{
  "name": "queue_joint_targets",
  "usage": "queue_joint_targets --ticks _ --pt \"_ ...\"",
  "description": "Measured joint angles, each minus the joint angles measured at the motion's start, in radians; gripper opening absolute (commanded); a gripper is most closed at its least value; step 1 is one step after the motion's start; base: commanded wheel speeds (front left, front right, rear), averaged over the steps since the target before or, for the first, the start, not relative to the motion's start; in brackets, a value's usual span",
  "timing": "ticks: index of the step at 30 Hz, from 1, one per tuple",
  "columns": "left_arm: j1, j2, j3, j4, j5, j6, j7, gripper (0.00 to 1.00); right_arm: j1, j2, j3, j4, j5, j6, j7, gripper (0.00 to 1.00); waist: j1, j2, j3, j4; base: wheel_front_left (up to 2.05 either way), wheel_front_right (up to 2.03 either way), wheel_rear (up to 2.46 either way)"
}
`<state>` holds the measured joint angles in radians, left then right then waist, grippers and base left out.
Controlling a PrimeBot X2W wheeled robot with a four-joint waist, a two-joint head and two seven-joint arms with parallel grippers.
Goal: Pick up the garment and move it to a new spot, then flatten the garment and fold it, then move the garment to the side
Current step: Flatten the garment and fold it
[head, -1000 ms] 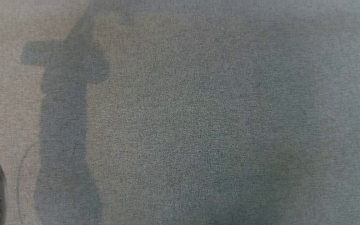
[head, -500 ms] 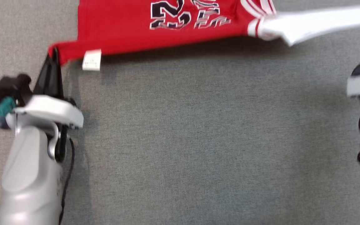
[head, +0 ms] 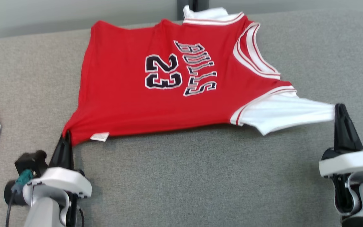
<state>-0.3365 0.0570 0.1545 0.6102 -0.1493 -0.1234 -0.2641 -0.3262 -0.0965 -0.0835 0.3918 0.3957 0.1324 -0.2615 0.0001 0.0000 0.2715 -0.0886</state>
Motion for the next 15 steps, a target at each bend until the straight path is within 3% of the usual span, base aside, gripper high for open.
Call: queue_joint_targets --ticks 8,15 --pt "0.156 -0.012 -0.048 0.017 0.006 -0.003 0.000 0.00 0.158 0.003 -0.007 0.025 0.011 0.000 0.000 0.00 -0.0001 0.0000 -0.112 0.010 0.00 0.00 0.00" --pt "0.297 -0.013 -0.103 0.024 -0.093 0.012 0.000 0.00 0.280 -0.001 -0.016 0.040 0.028 0.000 0.000 0.00 0.0000 0.0000 -0.221 0.020 0.00 0.00 0.00"
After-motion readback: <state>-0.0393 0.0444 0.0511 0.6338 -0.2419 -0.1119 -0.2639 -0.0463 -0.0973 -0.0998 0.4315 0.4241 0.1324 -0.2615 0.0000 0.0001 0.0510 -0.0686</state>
